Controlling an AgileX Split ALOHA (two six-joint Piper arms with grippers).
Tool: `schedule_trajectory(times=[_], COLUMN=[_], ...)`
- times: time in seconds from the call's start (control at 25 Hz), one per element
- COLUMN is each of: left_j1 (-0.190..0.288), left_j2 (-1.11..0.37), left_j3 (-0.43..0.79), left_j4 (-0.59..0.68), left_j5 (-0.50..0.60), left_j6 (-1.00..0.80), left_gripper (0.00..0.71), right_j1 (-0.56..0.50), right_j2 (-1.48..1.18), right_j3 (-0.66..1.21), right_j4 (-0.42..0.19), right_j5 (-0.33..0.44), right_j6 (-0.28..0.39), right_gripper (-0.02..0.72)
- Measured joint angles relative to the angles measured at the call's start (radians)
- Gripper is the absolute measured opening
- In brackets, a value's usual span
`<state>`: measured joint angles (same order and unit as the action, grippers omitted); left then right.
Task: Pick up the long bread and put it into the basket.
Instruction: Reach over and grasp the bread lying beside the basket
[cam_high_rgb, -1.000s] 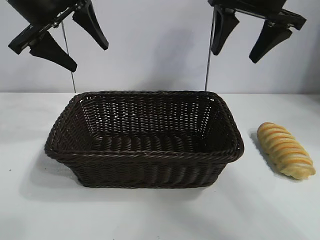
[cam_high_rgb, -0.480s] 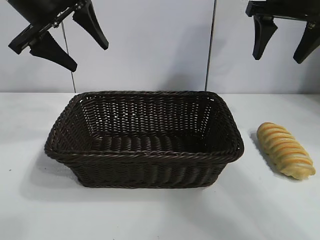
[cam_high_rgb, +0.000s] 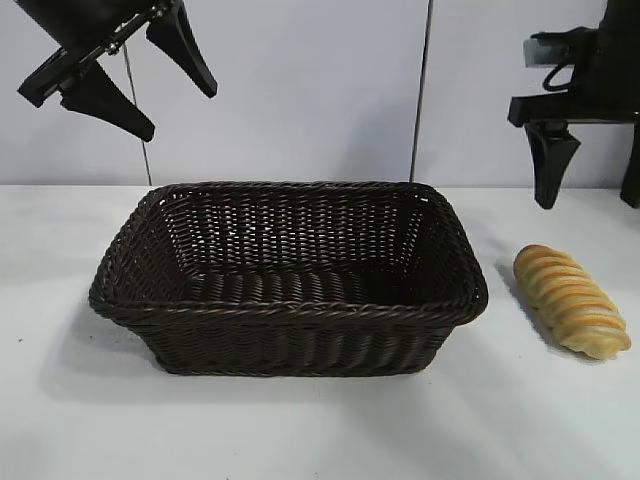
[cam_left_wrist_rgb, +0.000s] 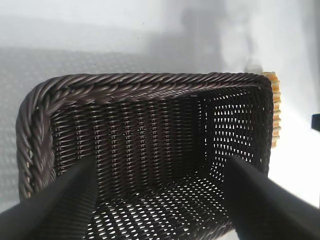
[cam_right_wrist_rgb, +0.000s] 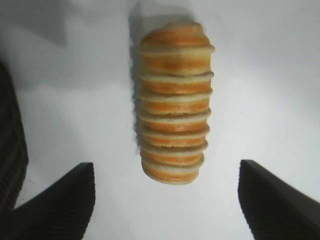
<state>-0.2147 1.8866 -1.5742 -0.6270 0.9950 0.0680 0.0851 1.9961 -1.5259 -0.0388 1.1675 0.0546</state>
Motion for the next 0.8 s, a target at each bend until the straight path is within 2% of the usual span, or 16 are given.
schedule_trajectory(times=[0.24, 0.44, 0.72, 0.8], left_j1=[0.0, 0.0, 0.0, 0.0], left_j2=[0.0, 0.0, 0.0, 0.0], left_j3=[0.0, 0.0, 0.0, 0.0], left_j4=[0.0, 0.0, 0.0, 0.0], left_j5=[0.0, 0.0, -0.001, -0.001], left_j6=[0.0, 0.0, 0.0, 0.0], left_gripper=[0.514, 0.514, 0.514, 0.514], right_j1=[0.0, 0.0, 0.0, 0.0], right_j2=[0.059, 0.116, 0.164, 0.171], right_j3=[0.006, 0.006, 0.006, 0.006], right_j4=[-0.005, -0.036, -0.037, -0.038], right_j5=[-0.045, -0.063, -0.095, -0.095], right_j6=[0.0, 0.001, 0.023, 0.023], right_gripper=[0.57, 0.57, 0.57, 0.528])
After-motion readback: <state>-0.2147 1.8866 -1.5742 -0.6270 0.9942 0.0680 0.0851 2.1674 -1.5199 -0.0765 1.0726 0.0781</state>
